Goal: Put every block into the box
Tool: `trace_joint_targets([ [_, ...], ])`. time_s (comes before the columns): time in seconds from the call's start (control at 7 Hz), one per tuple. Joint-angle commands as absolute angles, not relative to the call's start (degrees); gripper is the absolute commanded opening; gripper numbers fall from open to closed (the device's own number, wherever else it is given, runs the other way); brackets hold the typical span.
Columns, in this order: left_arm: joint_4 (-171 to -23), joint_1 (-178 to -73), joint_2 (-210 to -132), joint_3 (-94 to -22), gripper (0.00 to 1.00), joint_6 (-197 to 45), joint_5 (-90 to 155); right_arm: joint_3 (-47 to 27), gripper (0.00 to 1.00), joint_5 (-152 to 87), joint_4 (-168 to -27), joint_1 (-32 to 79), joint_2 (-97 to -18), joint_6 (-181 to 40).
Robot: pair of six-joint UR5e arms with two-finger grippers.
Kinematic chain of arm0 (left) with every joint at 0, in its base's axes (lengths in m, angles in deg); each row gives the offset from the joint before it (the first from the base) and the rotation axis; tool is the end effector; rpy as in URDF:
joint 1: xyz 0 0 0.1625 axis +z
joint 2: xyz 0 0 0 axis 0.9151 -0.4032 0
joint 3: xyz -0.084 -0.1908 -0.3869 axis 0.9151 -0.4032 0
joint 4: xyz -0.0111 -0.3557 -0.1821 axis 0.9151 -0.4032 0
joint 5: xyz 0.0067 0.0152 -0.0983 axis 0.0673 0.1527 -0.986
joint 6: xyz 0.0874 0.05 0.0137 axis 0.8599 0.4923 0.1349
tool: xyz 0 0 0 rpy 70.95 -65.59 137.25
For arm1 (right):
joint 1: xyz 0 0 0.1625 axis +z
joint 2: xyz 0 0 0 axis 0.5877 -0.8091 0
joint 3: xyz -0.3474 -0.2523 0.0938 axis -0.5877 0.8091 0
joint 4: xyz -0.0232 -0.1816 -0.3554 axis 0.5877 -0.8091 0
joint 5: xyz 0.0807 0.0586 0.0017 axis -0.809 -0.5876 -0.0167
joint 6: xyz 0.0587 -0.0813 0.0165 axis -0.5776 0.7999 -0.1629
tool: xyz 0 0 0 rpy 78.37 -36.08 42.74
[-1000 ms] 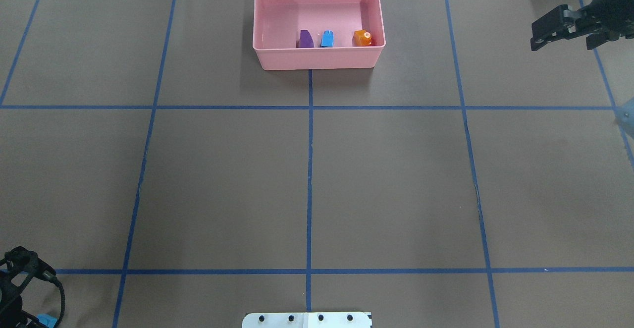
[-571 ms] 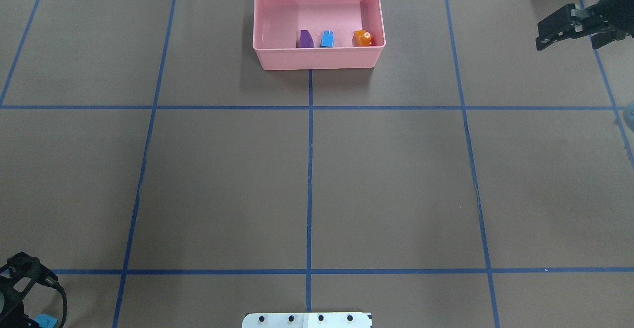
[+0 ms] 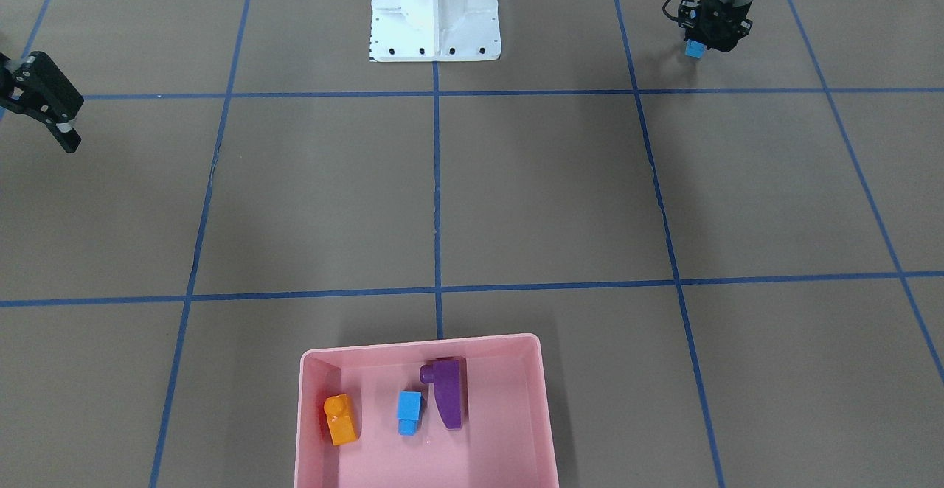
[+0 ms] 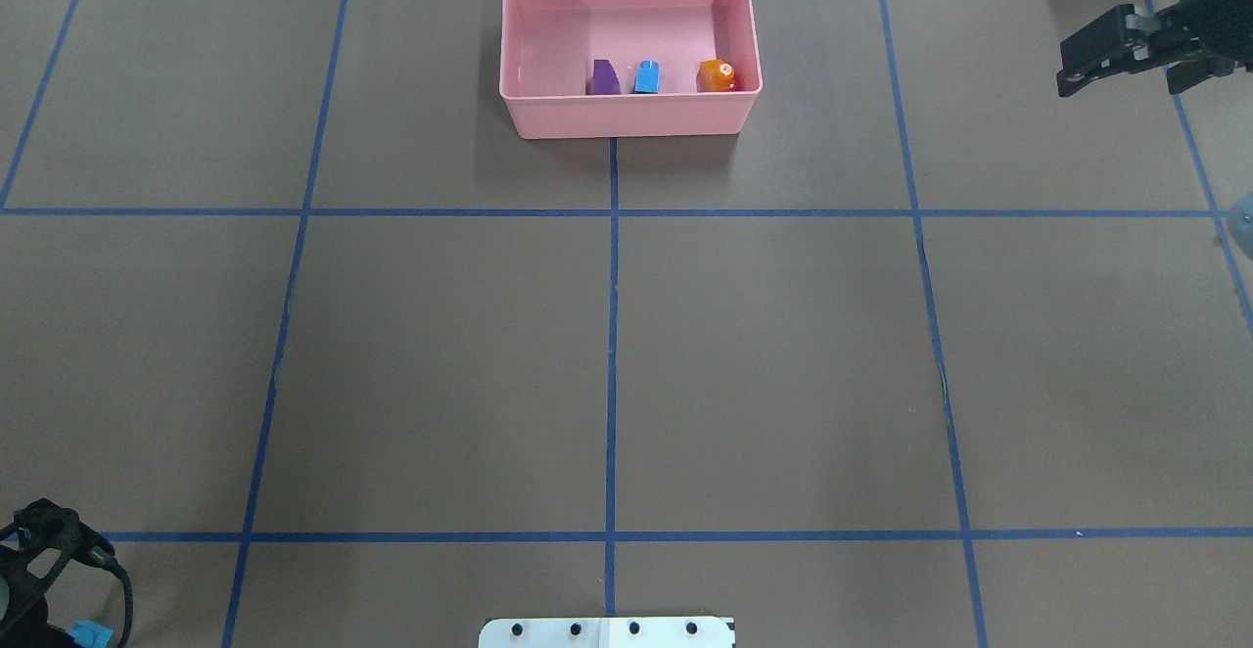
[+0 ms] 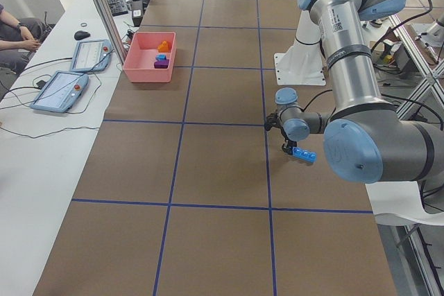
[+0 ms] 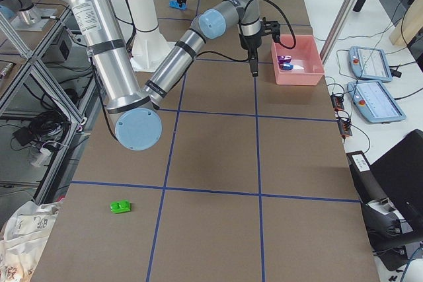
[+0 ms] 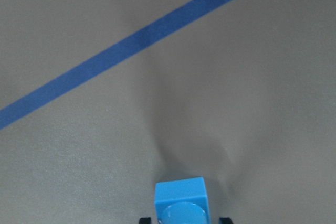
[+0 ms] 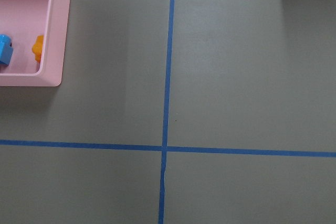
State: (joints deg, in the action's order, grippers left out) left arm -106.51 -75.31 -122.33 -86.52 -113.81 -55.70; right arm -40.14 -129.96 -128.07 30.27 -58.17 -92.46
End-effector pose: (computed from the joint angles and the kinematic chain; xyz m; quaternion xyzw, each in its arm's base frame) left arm 0.2789 -0.1450 0.5652 -0.0302 0.3420 0.2792 0.8967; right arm -0.1298 -0.4977 0.2924 0.1184 -0.3644 0.0370 0.9230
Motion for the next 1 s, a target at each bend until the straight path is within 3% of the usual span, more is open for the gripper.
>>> trace_joint_targets([
  [0.0, -106.48, -75.28, -122.33, -86.39, 0.53, -113.74, -55.73, -39.64, 0.99, -129.96, -128.07, 30.19, -57.9, -92.46],
  [0.86, -106.22, -74.84, -122.85, -85.69, 0.52, -113.74, -55.73, -39.64, 0.99, -129.96, -128.07, 30.1, -57.63, -92.46],
])
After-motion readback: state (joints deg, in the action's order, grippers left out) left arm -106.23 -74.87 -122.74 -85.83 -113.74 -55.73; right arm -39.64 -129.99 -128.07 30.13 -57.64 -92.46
